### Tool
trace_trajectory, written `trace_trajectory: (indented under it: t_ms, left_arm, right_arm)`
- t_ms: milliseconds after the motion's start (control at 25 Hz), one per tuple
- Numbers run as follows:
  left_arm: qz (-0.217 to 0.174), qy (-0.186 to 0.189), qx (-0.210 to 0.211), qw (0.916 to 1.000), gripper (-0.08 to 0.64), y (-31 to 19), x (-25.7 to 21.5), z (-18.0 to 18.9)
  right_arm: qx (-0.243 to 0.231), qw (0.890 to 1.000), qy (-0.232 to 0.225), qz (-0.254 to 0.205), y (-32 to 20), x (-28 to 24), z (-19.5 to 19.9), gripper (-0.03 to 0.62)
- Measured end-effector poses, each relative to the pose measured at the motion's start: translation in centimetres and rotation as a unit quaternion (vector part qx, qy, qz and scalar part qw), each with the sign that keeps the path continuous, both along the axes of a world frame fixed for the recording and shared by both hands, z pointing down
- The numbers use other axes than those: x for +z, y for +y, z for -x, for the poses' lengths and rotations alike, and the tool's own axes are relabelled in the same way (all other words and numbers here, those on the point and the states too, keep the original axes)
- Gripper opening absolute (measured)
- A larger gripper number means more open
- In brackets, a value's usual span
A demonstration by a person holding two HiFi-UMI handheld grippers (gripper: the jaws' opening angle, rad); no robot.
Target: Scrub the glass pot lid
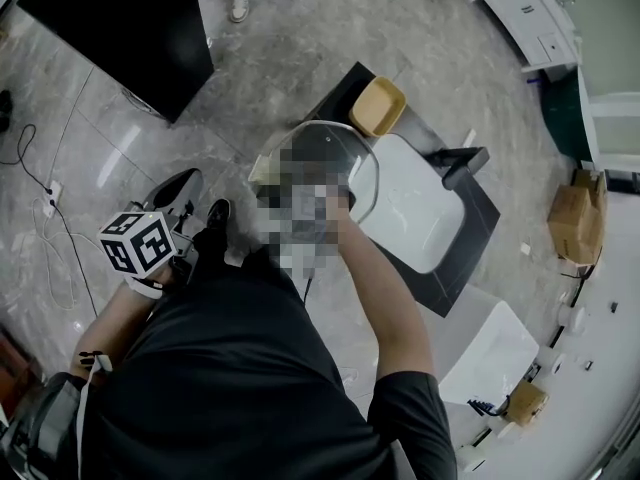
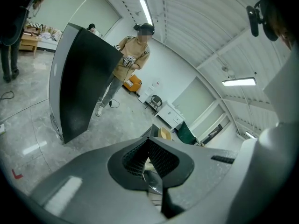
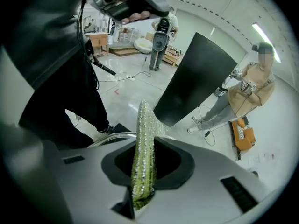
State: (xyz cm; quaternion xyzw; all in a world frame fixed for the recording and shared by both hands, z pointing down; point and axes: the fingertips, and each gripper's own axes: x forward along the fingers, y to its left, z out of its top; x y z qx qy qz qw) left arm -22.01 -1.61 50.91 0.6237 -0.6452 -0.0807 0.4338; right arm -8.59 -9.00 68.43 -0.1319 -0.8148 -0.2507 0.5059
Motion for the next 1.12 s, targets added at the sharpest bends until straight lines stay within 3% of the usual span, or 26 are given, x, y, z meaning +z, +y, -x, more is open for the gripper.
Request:
trace_trajectory:
  t_ms: [560, 920, 1120]
  left_arm:
    - [0.004, 0.0, 0.073, 0.9973, 0.002, -3.2, 0.3, -4.6]
    - [-0.001, -0.001, 0.131, 0.9914, 0.002, -5.5, -0.2, -8.6]
    - [-0.005, -0.003, 0.169, 0.9856, 0.002, -6.7, -0.6, -11.2]
  right_arm:
    - [-0.121, 0.992, -0.007, -0.018, 6.1, -0.1, -5.5, 0.055]
    - [-0.091, 0.996, -0.012, 0.018, 9.2, 0.3, -10.3, 0.055]
    - [-0.061, 0.998, -0.021, 0.008, 10.1, 0.4, -12.5, 0.055]
